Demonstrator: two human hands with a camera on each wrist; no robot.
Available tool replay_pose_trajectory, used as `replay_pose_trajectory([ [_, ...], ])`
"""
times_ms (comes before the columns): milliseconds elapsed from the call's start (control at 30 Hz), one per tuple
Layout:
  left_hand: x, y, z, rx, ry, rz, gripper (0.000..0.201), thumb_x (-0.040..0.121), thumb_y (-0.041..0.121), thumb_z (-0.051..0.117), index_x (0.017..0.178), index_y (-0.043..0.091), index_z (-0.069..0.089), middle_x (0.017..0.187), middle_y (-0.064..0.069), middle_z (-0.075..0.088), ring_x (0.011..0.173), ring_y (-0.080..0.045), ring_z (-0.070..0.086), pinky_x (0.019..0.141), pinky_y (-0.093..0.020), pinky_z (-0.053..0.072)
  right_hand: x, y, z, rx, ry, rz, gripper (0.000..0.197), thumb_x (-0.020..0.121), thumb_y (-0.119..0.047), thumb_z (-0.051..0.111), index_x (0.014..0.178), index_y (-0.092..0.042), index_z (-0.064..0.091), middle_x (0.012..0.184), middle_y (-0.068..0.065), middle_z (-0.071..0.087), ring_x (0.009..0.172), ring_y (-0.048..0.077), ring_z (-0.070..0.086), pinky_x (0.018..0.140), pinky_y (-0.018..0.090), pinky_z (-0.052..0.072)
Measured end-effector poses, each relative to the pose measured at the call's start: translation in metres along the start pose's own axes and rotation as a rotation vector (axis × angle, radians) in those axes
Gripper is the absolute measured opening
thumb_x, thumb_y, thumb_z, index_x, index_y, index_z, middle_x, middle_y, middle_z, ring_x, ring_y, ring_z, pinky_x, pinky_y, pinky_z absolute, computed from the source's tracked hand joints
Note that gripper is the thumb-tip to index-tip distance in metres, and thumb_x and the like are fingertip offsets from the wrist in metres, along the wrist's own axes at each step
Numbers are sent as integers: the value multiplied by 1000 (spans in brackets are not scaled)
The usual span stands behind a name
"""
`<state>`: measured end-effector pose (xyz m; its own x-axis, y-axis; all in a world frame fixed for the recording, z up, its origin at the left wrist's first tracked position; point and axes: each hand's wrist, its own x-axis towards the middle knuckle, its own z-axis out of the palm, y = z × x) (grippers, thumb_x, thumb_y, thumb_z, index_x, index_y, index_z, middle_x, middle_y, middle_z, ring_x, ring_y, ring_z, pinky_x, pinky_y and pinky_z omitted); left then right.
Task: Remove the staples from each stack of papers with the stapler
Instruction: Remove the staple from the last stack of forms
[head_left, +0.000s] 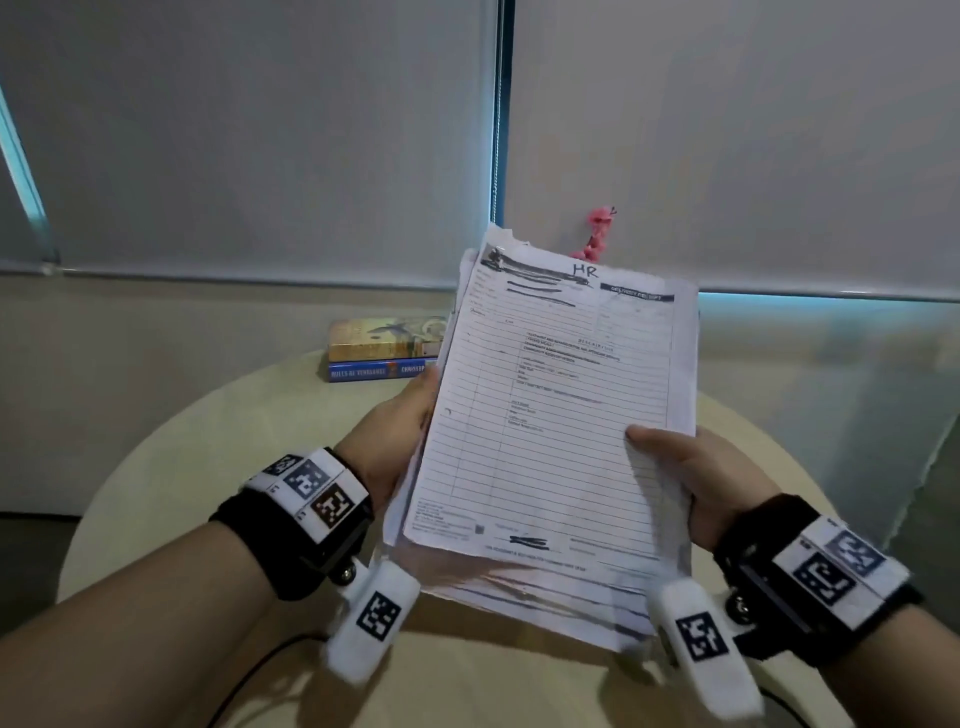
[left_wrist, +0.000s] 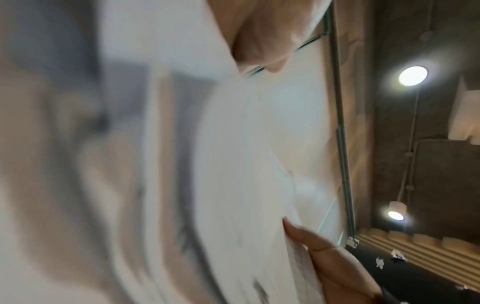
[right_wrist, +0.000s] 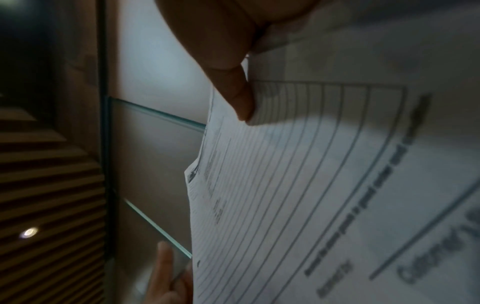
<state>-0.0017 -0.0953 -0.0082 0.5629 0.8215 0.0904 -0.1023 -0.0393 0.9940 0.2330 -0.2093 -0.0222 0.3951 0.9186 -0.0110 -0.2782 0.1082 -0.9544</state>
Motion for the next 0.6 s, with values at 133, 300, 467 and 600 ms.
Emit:
replay_pose_trajectory([
  [133, -3, 5, 3, 74, 72, 134, 29, 98, 24, 47, 125, 17, 52, 115, -5, 68, 95, -14, 70, 81, -32, 58, 5, -7, 13, -69, 38, -174, 29, 85, 4, 56, 113, -2, 60, 89, 10, 74, 75, 23, 71, 62, 31, 58],
  [300, 0, 14, 4, 197, 190, 293, 27, 98, 10, 47, 122, 22, 47, 119, 0, 63, 109, -18, 62, 93, -40, 52, 10, -21, 28, -118, 9, -335, 25, 83, 1, 61, 108, -2, 64, 97, 12, 73, 87, 26, 70, 73, 33, 57],
  [467, -3, 14, -1, 181, 232, 380, 26, 92, 9, 58, 108, 26, 47, 110, 1, 66, 103, -12, 65, 88, -32, 54, 7, -21, 25, -200, -59, -370, 33, 76, -5, 67, 109, -3, 65, 102, 13, 72, 94, 27, 68, 83, 40, 54],
  [600, -5, 26, 3, 193, 210, 422, 31, 88, 7, 62, 107, 23, 43, 104, 4, 66, 92, -4, 67, 77, -22, 57, 5, -29, 23, -187, -152, -414, 54, 76, -12, 72, 125, -2, 52, 116, 15, 67, 106, 31, 65, 89, 45, 53],
])
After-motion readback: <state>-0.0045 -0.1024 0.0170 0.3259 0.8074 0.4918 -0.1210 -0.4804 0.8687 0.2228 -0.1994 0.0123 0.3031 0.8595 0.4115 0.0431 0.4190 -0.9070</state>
